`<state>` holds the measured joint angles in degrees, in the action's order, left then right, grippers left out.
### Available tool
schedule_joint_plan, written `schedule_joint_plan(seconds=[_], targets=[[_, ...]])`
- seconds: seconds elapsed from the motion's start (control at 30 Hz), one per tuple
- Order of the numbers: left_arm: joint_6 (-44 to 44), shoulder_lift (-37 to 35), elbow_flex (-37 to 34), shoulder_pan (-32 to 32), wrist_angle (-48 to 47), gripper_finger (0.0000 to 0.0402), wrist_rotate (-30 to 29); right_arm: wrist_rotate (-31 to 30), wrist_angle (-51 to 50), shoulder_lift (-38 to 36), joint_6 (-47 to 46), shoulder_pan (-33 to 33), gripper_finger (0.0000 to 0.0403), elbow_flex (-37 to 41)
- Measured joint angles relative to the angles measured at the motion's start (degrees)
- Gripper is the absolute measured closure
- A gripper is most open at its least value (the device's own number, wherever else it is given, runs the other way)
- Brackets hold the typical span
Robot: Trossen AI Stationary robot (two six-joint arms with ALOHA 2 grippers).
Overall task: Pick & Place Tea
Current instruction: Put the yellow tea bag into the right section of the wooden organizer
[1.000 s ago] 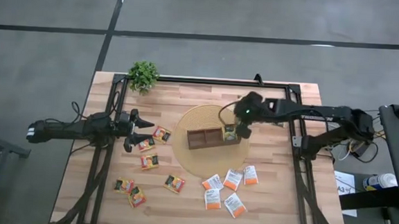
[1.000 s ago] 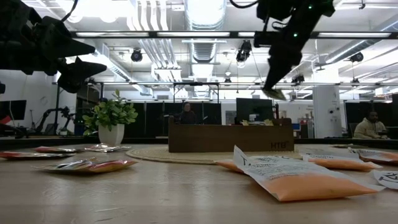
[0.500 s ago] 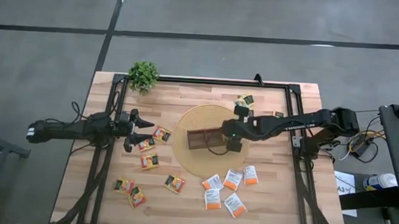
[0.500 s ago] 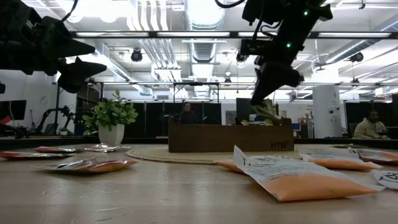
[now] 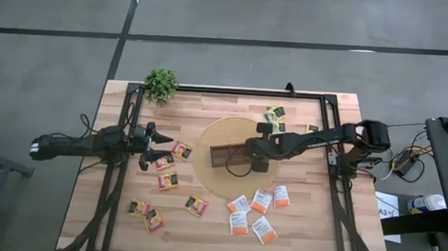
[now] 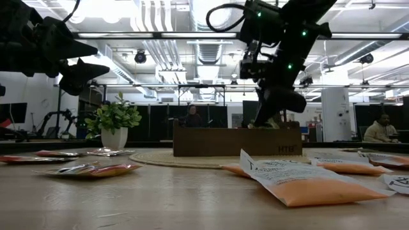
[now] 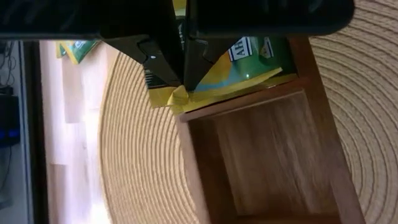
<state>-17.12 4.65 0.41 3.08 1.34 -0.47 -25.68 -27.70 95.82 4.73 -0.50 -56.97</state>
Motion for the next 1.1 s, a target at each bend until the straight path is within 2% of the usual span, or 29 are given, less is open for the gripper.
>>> schedule_joint_plan(seconds=[0.17,0.3,0.43,0.8,1.1], targets=[[0.0,0.0,-0.01,-0.01,0.0,0.0145,0.0,0.26,-0.62,0.25,0.42,-0.06,0.0394,0.0],[-0.02,0.02,-0.01,0.0,-0.02,0.0145,0.0,3.37,-1.06,-0.44,0.58,-0.37,0.0386,0.0],[0.0,0.01,0.0,0.02,-0.02,0.0145,0.0,3.82,-1.69,-0.62,0.41,-0.53,0.035,0.0],[0.0,0.0,-0.01,0.01,-0.02,0.0145,0.0,3.71,-3.05,-1.93,-0.54,-0.69,0.0221,-0.08],[0.0,0.02,-0.01,0.02,-0.02,0.0145,0.02,2.96,-7.4,-6.01,-0.26,-0.64,0.0181,-2.83]])
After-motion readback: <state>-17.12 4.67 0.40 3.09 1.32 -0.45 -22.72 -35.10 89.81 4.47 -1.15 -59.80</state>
